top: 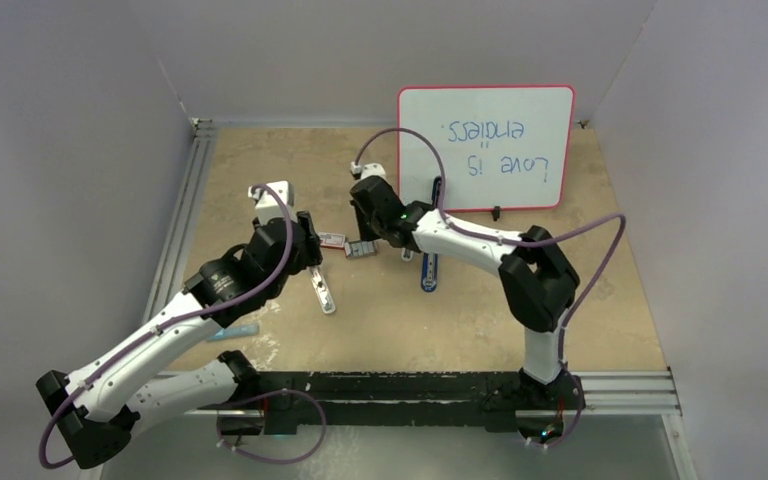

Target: Load the staples into the stapler

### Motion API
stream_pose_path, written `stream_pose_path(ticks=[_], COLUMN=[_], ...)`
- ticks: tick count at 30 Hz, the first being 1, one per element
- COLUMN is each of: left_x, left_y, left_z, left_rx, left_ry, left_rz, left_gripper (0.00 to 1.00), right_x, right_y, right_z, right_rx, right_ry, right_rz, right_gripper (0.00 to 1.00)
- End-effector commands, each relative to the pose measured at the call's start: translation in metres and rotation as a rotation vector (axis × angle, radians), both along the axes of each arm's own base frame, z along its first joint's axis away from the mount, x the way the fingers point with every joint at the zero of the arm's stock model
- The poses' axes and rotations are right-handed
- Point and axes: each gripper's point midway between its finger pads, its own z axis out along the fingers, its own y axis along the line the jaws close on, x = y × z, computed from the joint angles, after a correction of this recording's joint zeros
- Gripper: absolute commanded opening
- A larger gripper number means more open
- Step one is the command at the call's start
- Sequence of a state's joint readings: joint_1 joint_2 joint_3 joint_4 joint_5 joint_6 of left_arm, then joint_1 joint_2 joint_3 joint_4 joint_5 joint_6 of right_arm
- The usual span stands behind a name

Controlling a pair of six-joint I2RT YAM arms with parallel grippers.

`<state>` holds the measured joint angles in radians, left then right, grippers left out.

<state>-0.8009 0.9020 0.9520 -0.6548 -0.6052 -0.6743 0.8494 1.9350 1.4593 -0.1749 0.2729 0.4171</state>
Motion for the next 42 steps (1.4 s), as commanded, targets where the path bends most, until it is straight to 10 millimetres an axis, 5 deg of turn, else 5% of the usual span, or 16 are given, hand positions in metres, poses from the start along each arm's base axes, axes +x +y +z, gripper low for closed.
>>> stream_pose_path(ticks=[1,10,16,28,35,42], left_x=[-0.001,-0.002,-0.004,-0.003,-0.004,-0.005], left_y=[-0.003,-0.01,-0.018,-0.024,-0.022,-0.018], left_z=[0.015,0.015,0.013,0.007,0.009,0.016], left_rx=[-0.068,-0.087,-0.097,-0.092,-0.093,-0.104], left_ry=[-0.036,-0.028,-0.013,0.008,0.003,-0.016], left_rz=[-0.002,-0.032,-0.068,-0.09,-0.082,-0.075], left_gripper=[0.5,0.5,0.5,0.5,0.5,0.5], right_x=[-0.012,-0.075,-0.101,-0.111,-0.111,-0.116], right_y=[-0.023,-0.067,-0.072,-0.076,-0.079,-0.083], right_z=[0.008,-0.039,-0.063,-0.081,-0.08,-0.08], right_rx=[0.034,0.014,-0.022,-0.107,-0.145,-0.182], right_ry=[0.022,0.207,0.261,0.29,0.302,0.341], right_rz=[-0.119,-0.224,-0.246,-0.268,-0.27,-0.303], right_gripper=[0.18,0.18,0.18,0.22,0.34,0.34])
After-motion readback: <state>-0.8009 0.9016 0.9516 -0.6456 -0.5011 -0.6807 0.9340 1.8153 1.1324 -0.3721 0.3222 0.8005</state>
